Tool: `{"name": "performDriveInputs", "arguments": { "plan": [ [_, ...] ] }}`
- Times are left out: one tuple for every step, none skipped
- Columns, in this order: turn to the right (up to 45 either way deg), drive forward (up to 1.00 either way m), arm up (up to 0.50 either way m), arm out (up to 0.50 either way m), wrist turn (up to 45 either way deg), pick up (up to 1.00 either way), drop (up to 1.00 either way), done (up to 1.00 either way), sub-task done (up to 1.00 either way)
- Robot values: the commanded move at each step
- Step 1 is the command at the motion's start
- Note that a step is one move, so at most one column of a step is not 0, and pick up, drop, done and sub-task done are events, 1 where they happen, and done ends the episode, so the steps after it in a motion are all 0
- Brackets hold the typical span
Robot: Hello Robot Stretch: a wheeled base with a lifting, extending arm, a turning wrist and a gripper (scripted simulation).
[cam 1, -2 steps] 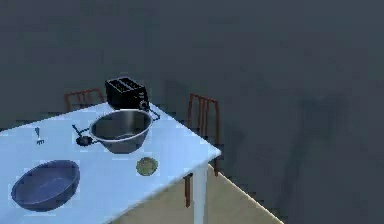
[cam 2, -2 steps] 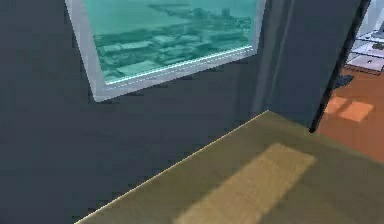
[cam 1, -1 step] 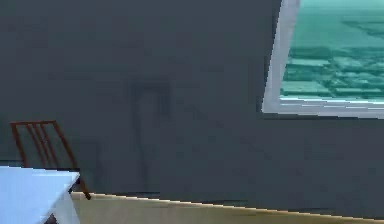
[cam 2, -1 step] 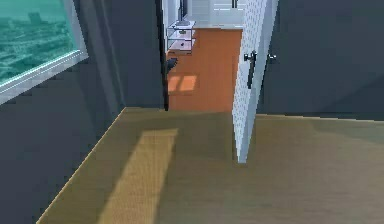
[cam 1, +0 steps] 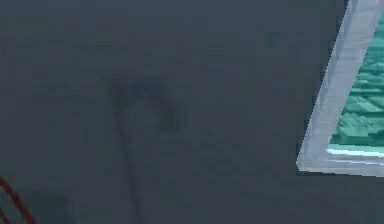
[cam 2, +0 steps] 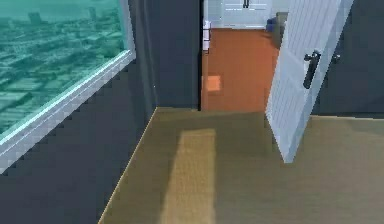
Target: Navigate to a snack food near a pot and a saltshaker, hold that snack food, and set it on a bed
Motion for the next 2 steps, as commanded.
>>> {"name": "performDriveInputs", "arguments": {
  "plan": [
    [-45.0,0.0,0.0,0.0,0.0,0.0,0.0,0.0,0.0],
    [-45.0,0.0,0.0,0.0,0.0,0.0,0.0,0.0,0.0]
  ]
}}
